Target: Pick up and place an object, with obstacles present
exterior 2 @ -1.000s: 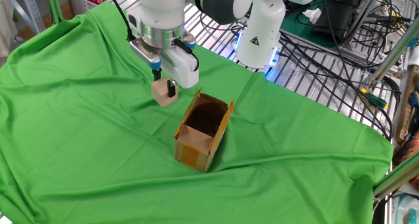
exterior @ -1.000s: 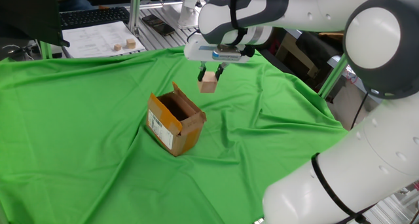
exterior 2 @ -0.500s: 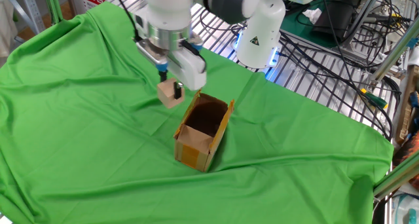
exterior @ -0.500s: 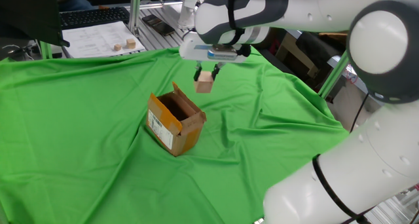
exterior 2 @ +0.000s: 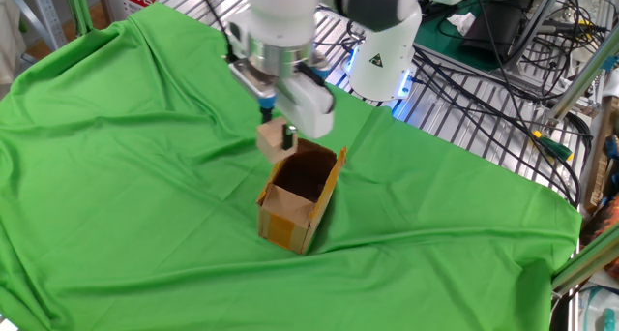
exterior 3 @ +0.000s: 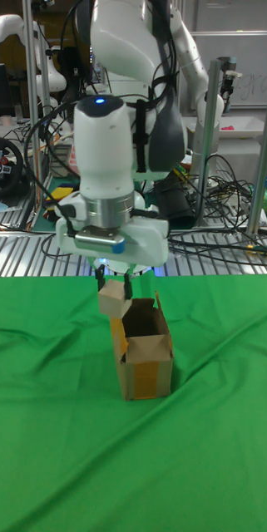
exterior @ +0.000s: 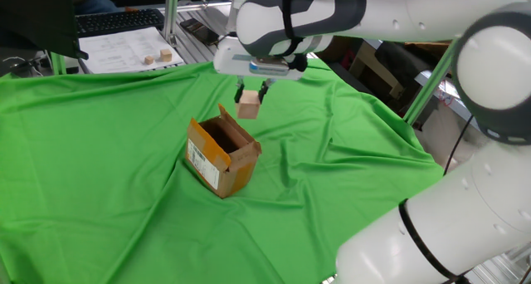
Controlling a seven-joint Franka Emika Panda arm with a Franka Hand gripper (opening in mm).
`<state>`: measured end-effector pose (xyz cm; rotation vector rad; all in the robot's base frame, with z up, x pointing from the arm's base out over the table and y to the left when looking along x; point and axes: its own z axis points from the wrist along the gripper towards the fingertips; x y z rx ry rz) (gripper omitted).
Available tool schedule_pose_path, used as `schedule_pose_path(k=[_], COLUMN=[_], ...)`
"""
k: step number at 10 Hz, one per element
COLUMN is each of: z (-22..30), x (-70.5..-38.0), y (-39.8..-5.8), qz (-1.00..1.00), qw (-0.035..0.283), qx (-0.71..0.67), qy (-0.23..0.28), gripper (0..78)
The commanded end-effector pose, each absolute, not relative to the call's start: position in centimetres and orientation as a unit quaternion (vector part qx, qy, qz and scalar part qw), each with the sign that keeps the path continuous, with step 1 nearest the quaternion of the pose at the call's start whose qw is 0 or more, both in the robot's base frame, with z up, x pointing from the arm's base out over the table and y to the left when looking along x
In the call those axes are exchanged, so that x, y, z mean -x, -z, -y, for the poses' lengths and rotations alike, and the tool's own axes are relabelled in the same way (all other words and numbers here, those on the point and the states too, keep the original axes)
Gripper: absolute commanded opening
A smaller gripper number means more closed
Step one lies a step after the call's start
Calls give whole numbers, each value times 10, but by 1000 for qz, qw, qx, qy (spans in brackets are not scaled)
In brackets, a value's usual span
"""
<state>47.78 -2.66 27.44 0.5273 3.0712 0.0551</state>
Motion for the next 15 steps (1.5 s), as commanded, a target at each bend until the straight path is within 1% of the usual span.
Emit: schedule_pose_path(k=[1,8,11,15], z=[-10,-56,-82,-104], x=[-466,-457,-453,-453], y=[-291,-290,-284,-278], qz=[-979,-972,-968,-961], qw=[7,5,6,7], qx=[-202,-232,-251,-273], qy=[-18,-23,-27,-28], gripper=[13,13,13,13])
